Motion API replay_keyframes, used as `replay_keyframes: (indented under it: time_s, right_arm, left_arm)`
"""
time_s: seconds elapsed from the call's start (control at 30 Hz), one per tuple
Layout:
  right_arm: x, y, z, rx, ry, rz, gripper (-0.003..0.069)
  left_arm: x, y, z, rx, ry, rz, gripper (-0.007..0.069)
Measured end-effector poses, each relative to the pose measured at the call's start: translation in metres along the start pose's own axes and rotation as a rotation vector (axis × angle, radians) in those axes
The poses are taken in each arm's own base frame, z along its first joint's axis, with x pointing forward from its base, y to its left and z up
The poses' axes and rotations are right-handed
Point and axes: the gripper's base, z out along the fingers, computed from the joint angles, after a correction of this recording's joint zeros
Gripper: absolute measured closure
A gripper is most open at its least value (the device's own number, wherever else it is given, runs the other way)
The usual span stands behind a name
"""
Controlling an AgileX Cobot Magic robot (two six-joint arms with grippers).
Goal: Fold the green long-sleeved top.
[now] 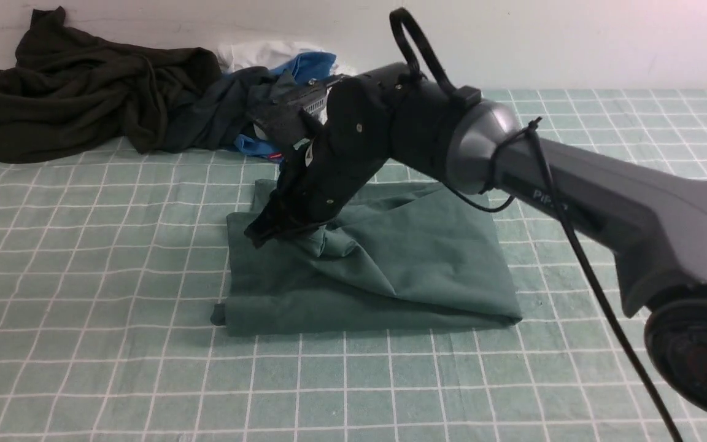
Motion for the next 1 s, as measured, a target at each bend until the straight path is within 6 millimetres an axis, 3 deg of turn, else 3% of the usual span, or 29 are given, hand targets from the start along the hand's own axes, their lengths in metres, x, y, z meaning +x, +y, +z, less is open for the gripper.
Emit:
replay_keyframes:
  time_s: [0.17,0.2,0.33,0.4,0.53,0.6,0.73,0.9,1.0]
  right_arm:
    - [-0.011,0.005,-0.009,-0.048,-0.065,0.04,0.0387]
    - [-0.017,0.005,-0.019,-0.041,-0.074,0.025,0.0309]
    - [-0.019,-0.002,-0.041,0.064,-0.003,-0.049,0.0193]
    - [-0.014,-0.01,-0.043,0.13,0.053,-0.038,0.0178]
    - [-0.001,-0.024,-0.025,0.196,0.142,0.014,0.0177]
    - [0.017,-0.024,0.011,0.171,0.232,0.042,0.0191]
    - [0.038,-0.002,0.049,0.107,0.337,0.007,0.022]
    - [0.034,0.026,0.046,0.08,0.326,-0.053,0.0238]
    - [0.026,0.03,0.035,0.097,0.313,-0.078,0.0238]
  left_arm:
    - [0.022,-0.006,0.014,0.013,0.088,0.003,0.0513]
    - [0.028,-0.007,0.018,0.017,0.107,0.005,0.0513]
    - [0.047,-0.011,0.022,0.021,0.128,0.007,0.0513]
    - [0.056,-0.013,0.02,0.019,0.118,0.006,0.0513]
    - [0.068,-0.015,0.018,0.018,0.104,0.003,0.0513]
    - [0.078,-0.016,0.017,0.016,0.095,-0.01,0.0513]
    - [0.089,-0.018,0.016,0.013,0.094,-0.04,0.0513]
    - [0.095,-0.018,0.008,0.007,0.056,-0.067,0.0513]
    - [0.099,-0.018,0.004,0.002,0.03,-0.071,0.0513]
